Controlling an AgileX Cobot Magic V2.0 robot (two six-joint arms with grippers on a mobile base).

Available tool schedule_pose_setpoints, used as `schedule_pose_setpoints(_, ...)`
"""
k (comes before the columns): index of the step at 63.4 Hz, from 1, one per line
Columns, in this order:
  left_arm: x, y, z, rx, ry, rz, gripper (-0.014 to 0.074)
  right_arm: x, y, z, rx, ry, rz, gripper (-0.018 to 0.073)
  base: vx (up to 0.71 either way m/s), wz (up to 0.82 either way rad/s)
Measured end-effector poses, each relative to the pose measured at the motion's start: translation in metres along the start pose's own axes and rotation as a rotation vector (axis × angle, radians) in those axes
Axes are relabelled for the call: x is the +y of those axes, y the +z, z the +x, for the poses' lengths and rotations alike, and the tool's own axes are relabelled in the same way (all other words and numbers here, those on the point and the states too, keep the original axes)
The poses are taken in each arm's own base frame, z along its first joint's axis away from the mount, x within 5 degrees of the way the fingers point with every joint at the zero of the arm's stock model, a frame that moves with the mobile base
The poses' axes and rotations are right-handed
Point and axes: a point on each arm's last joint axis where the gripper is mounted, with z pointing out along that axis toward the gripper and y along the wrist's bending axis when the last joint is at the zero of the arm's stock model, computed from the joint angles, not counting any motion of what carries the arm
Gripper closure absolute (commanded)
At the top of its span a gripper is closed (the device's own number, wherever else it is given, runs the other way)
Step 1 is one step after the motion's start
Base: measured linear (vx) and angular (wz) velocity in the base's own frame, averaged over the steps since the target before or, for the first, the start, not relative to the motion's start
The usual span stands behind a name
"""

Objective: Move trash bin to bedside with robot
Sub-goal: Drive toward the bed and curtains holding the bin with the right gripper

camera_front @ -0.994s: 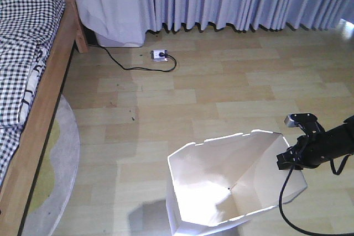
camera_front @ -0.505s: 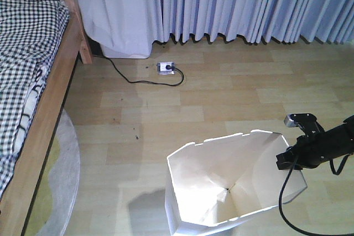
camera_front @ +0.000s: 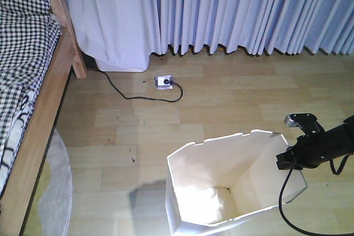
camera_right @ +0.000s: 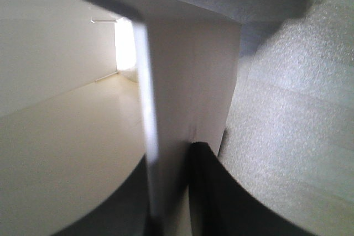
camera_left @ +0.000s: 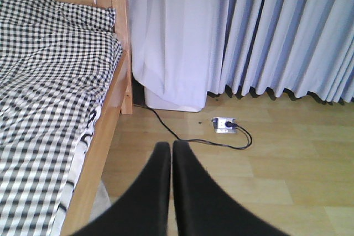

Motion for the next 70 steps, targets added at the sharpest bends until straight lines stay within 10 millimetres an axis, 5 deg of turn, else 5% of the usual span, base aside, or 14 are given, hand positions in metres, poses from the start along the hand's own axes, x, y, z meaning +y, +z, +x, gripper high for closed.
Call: schedule_pose_setpoints(70, 0.0, 0.0, 0.0, 0.0, 0.0, 0.0, 0.0603, 0.0, -0.0006, -0.0004, -0.002, -0.001, 0.002, 0.0564, 0.23, 0.03)
